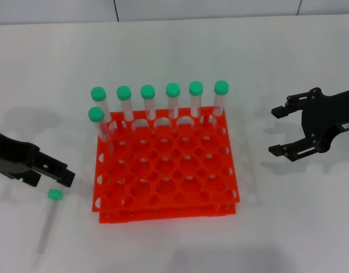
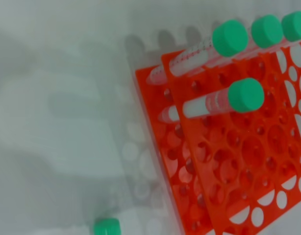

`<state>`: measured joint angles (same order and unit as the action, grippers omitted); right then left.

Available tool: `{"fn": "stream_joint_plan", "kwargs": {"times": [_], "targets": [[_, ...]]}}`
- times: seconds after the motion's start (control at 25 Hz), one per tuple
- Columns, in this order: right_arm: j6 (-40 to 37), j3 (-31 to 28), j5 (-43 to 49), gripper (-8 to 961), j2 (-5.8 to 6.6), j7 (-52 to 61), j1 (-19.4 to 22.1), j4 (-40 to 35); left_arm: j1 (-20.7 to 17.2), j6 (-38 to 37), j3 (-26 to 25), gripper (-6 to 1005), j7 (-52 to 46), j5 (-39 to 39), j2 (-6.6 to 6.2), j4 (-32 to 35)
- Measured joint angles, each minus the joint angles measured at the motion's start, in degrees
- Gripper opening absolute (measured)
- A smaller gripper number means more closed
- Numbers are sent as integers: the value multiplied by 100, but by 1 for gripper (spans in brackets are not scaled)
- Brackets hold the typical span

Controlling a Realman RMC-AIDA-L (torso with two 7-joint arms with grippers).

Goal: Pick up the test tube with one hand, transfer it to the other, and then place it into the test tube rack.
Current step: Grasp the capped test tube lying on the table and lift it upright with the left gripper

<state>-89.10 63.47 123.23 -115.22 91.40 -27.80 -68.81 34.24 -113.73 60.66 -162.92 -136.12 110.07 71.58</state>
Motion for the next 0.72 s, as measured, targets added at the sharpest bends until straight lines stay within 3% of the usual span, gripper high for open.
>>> {"fn": "stream_joint_plan", "kwargs": {"times": [0.2, 0.4, 0.72], "targets": [[101, -13, 0, 807, 5, -33, -50, 105, 161, 20, 106, 875, -128, -357, 205, 49], [178, -15, 1, 807, 14, -35, -51, 115, 342, 19, 249, 874, -139, -520, 189, -210], [270, -20, 8, 807, 13, -35, -56, 129, 791, -30, 742, 869, 34, -301, -286, -1165]]}}
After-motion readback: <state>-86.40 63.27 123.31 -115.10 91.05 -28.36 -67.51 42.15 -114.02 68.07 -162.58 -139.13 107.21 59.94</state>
